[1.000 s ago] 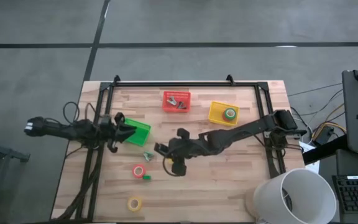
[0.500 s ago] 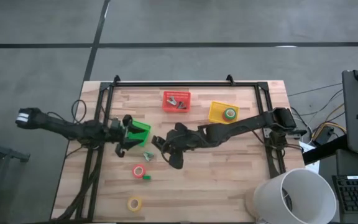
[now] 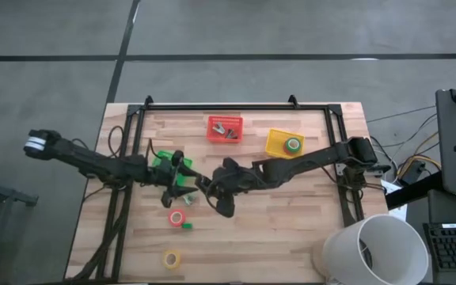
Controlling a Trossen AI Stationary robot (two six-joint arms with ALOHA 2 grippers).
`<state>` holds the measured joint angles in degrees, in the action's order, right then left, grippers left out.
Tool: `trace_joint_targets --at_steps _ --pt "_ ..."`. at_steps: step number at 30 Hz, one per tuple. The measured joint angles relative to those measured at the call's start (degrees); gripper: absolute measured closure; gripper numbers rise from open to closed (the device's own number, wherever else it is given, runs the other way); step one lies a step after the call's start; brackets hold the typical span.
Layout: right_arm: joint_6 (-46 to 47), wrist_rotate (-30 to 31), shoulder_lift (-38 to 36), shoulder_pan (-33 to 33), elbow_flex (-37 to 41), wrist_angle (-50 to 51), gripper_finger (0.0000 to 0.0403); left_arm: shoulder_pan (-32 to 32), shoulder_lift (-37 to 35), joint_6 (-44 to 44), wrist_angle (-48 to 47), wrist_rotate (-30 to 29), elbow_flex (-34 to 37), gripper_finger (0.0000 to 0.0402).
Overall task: Pick and place Stapler, Stapler remover, tape
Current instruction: Put the black stapler into the green basket
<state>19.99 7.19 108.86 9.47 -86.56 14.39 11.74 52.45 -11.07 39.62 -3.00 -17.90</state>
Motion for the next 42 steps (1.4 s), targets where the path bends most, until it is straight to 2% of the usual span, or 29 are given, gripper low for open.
trace_joint_targets --at_steps 14,25,32,37,42 --pt "-0.3 0.2 0.1 -0.2 0.0 -1.0 0.0275 0.0 10.2 -0.6 -0.1 -1.1 -5.4 0.0176" --pt "0.1 -0.6 0.1 -0.2 0.9 -1.3 0.0274 0.0 8.6 -0.8 -1.8 -1.1 -5.3 0.0260" --pt "0.0 0.0 0.1 -0.2 1.7 -1.0 0.0259 0.0 8.0 -0.7 -3.8 -1.7 -5.3 0.0260" --pt "0.2 -0.7 0.1 0.3 2.2 3.2 0.0246 0.1 4.5 -0.1 -13.1 -3.2 -5.2 0.0248" --pt "1.4 -0.8 0.1 1.0 3.2 4.0 0.0239 0.1 -0.8 -0.9 -22.8 -7.0 -5.2 0.0260"
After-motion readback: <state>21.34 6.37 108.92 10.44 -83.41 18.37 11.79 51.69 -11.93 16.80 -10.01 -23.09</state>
